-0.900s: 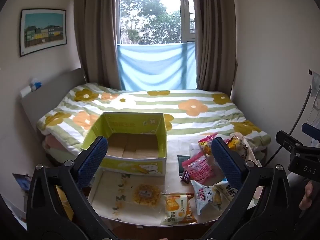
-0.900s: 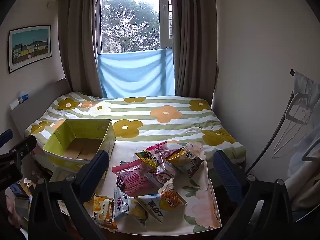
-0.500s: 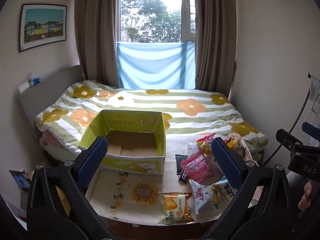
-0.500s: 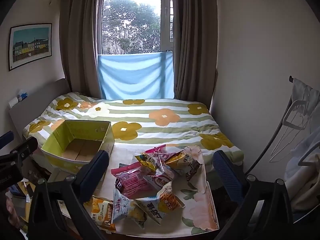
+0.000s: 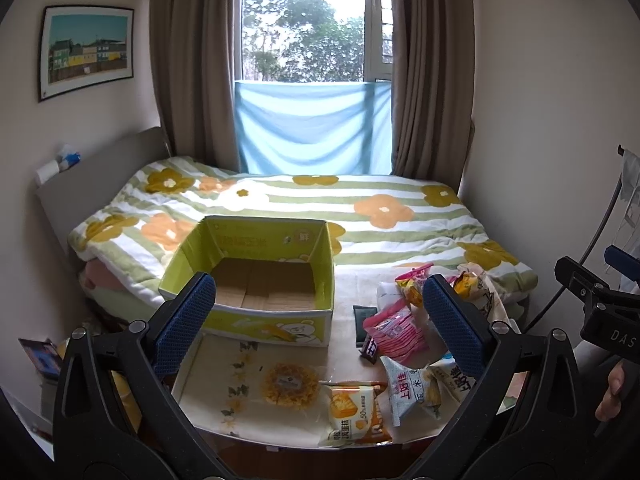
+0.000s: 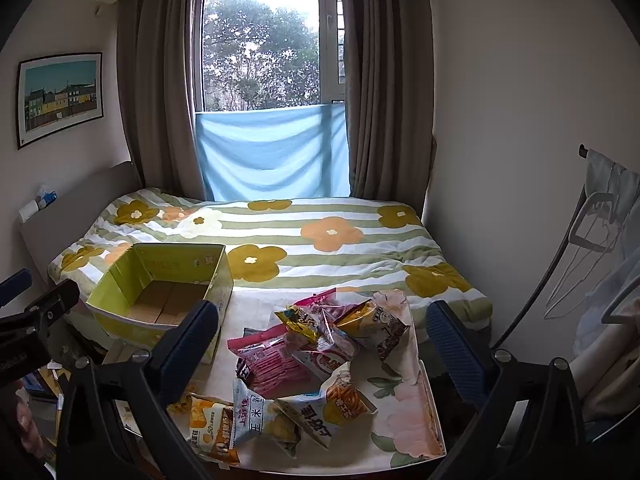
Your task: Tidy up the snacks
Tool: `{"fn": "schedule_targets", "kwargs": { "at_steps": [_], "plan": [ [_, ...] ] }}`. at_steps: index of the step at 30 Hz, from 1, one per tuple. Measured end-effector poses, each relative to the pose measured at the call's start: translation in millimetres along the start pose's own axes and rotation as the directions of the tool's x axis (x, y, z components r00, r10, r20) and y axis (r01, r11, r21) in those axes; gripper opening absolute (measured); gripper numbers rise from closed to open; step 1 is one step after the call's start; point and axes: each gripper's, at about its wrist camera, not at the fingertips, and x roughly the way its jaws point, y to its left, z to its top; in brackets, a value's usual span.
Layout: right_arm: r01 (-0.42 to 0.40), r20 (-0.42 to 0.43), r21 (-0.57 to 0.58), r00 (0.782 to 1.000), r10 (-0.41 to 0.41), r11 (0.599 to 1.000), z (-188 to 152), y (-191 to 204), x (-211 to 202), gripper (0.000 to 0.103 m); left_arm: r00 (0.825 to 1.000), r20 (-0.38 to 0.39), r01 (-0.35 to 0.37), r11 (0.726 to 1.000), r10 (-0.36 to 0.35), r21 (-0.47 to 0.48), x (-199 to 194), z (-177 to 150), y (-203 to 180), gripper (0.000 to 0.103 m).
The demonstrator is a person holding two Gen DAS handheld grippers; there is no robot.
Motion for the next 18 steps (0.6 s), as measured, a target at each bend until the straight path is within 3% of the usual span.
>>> {"fn": "schedule_targets", "kwargs": {
  "at_steps": [18],
  "plan": [
    [-0.017, -0.006, 0.012, 1.000, 0.017, 1.000, -1.8, 4.8, -2.5, 0.103, 1.000, -0.003, -0.009, 1.000, 0.009, 0.005, -0.6, -0.4, 0.2, 0.103]
  ]
}}
